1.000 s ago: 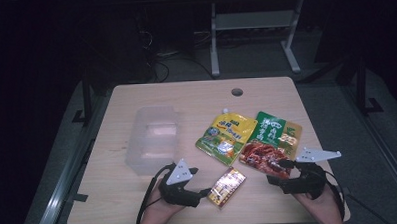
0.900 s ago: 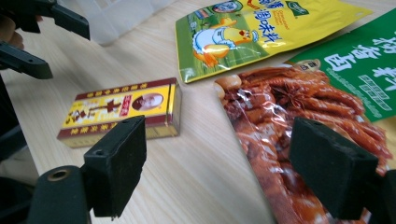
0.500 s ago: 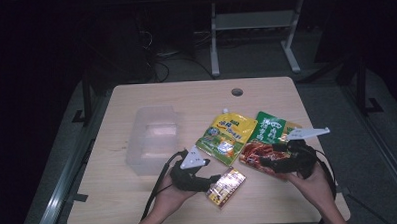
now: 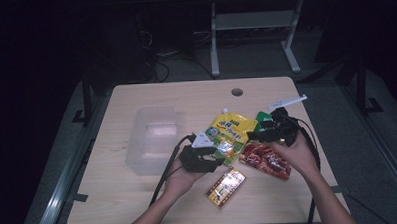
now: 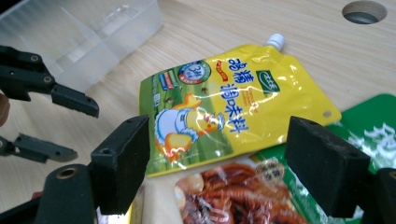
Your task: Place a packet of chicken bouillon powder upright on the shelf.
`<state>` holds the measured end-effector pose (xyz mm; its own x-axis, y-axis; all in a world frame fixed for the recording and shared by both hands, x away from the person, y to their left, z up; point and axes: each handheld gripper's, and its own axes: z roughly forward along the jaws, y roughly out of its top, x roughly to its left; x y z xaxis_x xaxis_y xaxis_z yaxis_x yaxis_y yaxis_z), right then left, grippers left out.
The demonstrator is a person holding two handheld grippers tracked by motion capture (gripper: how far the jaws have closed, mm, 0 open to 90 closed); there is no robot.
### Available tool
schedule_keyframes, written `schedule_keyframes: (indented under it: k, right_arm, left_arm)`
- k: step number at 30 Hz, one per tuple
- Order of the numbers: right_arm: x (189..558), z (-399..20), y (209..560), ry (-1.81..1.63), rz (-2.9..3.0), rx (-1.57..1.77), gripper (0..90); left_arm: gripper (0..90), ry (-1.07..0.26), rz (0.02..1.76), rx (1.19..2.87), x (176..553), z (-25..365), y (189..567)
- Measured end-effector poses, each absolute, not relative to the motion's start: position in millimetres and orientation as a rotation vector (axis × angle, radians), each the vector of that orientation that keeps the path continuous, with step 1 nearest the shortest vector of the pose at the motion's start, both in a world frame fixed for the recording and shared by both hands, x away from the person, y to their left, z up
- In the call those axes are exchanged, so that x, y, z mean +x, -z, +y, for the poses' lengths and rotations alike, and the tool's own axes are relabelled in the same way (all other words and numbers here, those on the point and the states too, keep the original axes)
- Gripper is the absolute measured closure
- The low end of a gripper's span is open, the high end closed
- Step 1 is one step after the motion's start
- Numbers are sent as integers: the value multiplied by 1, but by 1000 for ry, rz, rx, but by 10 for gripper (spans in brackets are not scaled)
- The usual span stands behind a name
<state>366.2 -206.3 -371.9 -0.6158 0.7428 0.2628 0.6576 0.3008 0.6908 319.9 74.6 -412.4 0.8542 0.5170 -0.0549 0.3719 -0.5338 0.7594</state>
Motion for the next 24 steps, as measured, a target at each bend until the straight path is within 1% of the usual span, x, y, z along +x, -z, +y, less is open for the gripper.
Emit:
schedule_keyframes:
  k: [5,7,9,10,15,19,20,24]
  right_arm:
    - [399,-196,371,-1118,2481,1358,213]
    - [403,-196,374,-1101,2483,1371,215]
    - [412,-197,381,-1057,2479,1408,223]
    - [412,-197,381,-1057,2479,1408,223]
    - [422,-203,397,-1028,2448,1502,232]
    - [424,-207,406,-1029,2435,1539,235]
    - [425,-208,408,-1023,2433,1556,235]
    - [428,-210,414,-1030,2414,1597,246]
  left_arm:
    - [570,-220,653,2190,329,67,412]
    - [573,-227,659,2202,332,65,412]
    - [605,-222,670,2196,336,63,414]
    - [605,-221,685,2191,337,62,415]
    - [739,-254,715,2226,347,61,422]
    - [867,-290,741,2256,352,61,427]
    - [887,-290,741,2256,352,61,427]
    - [896,-305,784,2272,360,60,433]
